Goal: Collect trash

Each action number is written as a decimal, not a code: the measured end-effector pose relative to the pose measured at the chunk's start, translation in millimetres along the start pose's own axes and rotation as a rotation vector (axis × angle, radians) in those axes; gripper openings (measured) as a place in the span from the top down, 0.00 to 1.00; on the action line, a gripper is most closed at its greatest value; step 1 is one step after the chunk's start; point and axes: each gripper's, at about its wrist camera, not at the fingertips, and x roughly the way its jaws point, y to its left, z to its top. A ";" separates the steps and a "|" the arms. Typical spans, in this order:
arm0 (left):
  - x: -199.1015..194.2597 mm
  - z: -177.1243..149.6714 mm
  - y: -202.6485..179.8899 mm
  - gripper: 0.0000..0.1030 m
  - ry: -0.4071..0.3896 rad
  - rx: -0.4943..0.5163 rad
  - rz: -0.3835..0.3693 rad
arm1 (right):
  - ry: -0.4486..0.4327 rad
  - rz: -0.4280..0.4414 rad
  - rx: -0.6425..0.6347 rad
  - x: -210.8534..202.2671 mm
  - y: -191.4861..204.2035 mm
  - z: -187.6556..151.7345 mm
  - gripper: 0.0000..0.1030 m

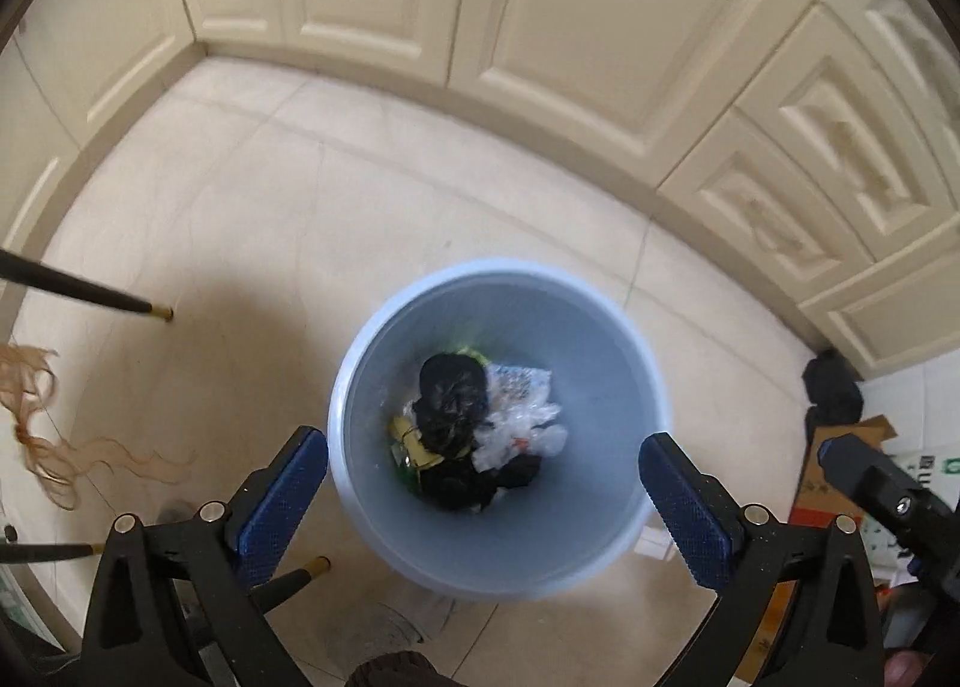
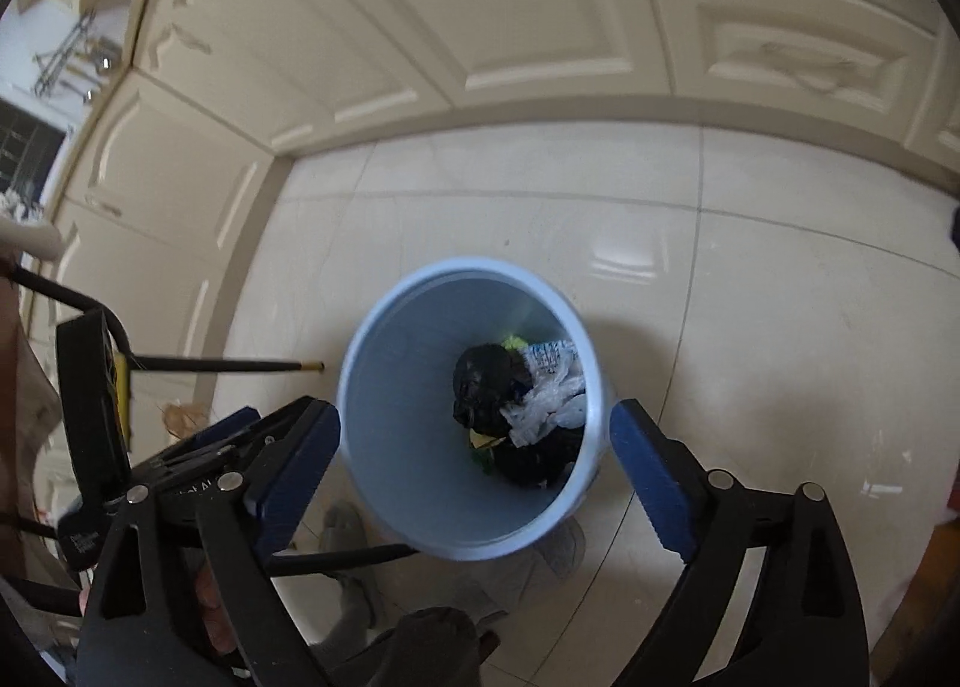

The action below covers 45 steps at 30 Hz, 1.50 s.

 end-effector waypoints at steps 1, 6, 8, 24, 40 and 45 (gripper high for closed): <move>-10.2 -1.0 -3.6 0.01 -0.018 0.006 -0.007 | -0.021 0.000 0.021 -13.6 0.8 0.5 0.04; -79.8 -10.0 -27.7 0.01 -0.157 0.052 -0.051 | -0.145 -0.014 0.072 -90.3 20.0 -4.2 0.00; -115.0 -17.0 -33.4 0.01 -0.205 0.064 -0.080 | -0.192 -0.012 0.071 -119.5 31.7 -5.7 0.00; -447.4 -165.4 1.7 0.01 -0.598 0.172 -0.055 | -0.564 0.114 -0.119 -325.2 207.1 -57.7 0.00; -744.9 -411.8 112.0 0.01 -0.909 0.001 0.251 | -0.660 0.260 -0.459 -397.5 443.2 -157.8 0.00; -778.5 -496.7 122.4 0.01 -0.955 -0.065 0.355 | -0.668 0.231 -0.536 -402.3 491.8 -200.8 0.00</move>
